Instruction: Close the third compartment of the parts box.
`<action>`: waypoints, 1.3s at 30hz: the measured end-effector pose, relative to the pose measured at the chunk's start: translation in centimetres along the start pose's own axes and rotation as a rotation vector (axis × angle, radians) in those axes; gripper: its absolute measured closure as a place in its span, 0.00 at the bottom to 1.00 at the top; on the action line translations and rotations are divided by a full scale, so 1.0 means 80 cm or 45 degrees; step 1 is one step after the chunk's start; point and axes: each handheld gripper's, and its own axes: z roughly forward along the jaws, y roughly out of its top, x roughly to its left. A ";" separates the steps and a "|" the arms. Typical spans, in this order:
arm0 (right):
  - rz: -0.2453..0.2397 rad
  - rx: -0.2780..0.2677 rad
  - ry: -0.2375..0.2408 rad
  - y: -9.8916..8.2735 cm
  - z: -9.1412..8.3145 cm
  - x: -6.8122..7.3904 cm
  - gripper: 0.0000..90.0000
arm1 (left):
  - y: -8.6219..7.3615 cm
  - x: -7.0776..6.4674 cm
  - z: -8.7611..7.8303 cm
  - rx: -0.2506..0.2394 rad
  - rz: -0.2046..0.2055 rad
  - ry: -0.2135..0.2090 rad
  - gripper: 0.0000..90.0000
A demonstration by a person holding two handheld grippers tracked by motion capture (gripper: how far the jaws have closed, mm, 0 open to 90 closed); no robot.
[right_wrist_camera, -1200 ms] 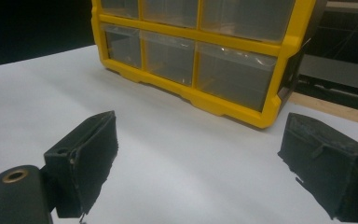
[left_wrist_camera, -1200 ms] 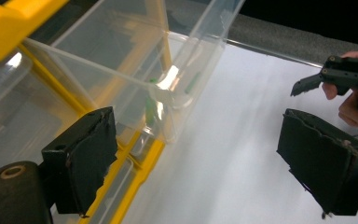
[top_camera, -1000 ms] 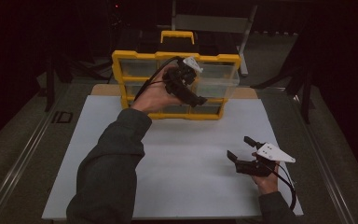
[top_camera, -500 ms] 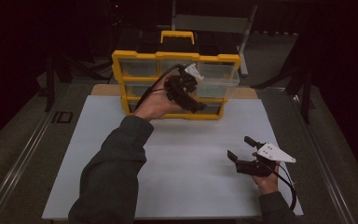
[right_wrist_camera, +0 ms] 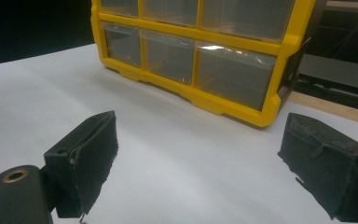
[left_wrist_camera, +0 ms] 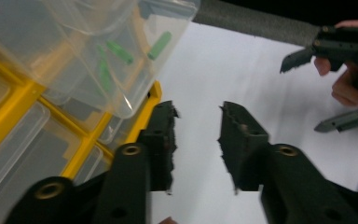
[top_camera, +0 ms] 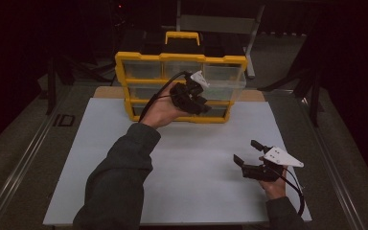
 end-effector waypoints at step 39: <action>-0.002 0.003 -0.004 0.000 0.000 -0.001 0.12 | 0.035 0.018 0.012 -0.034 -0.074 0.097 1.00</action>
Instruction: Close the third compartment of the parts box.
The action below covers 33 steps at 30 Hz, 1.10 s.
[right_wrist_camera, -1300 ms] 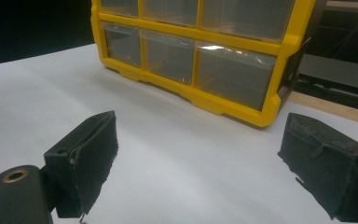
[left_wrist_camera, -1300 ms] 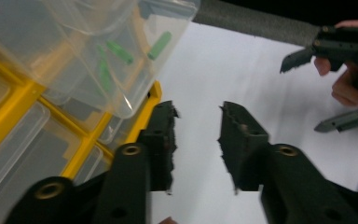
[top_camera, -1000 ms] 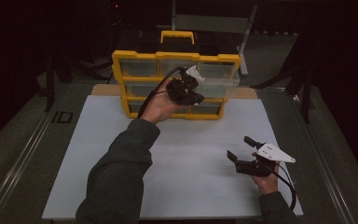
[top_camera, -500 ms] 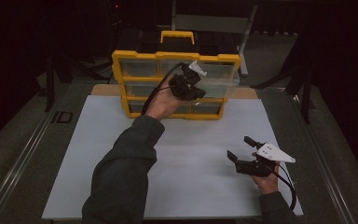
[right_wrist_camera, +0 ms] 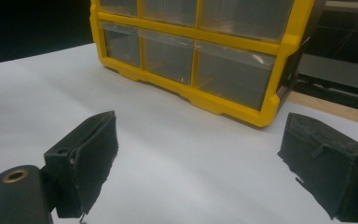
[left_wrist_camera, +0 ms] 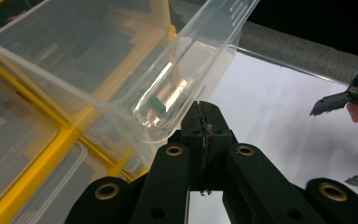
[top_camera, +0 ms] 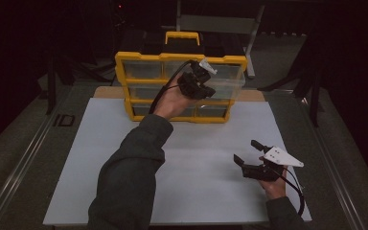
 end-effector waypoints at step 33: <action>0.000 -0.004 -0.002 0.000 0.000 0.000 0.12 | -0.007 0.022 0.010 -0.018 -0.090 0.024 1.00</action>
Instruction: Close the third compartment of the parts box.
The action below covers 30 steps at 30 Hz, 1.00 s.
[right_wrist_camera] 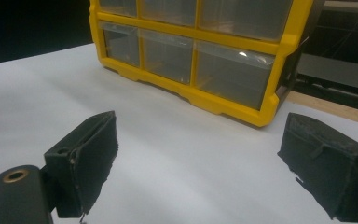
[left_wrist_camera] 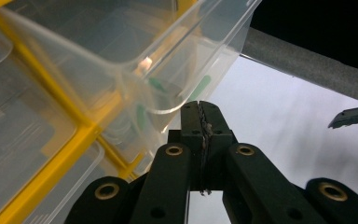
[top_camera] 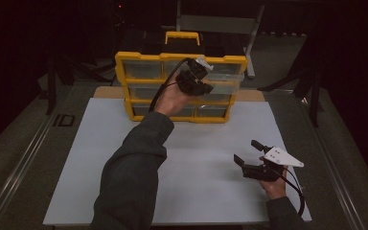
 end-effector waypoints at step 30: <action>0.002 0.008 -0.004 0.000 0.000 -0.001 0.12 | -0.012 0.023 0.014 0.018 -0.100 0.071 1.00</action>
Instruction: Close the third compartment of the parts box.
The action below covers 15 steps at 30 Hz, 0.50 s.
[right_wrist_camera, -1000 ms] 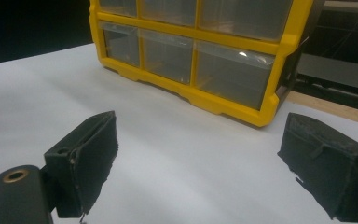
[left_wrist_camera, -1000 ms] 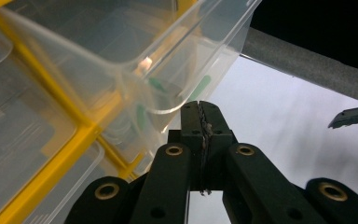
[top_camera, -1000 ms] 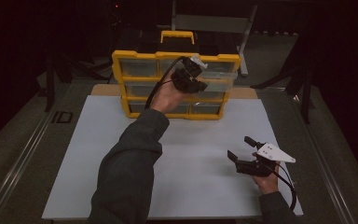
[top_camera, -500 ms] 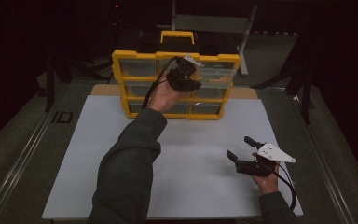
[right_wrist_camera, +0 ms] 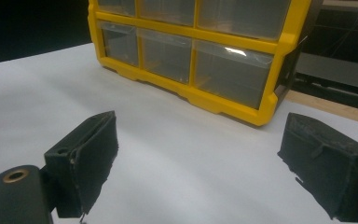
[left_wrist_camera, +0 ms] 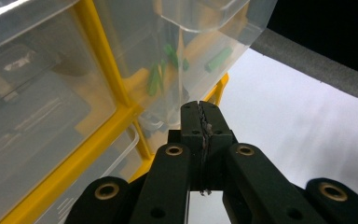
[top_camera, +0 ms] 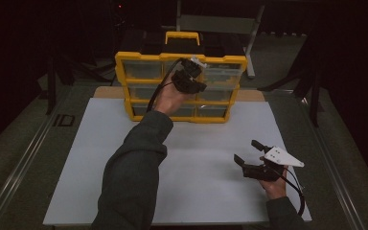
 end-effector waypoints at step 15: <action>0.003 0.000 -0.008 0.000 -0.001 -0.002 0.12 | 0.001 0.005 0.006 -0.017 -0.027 0.016 1.00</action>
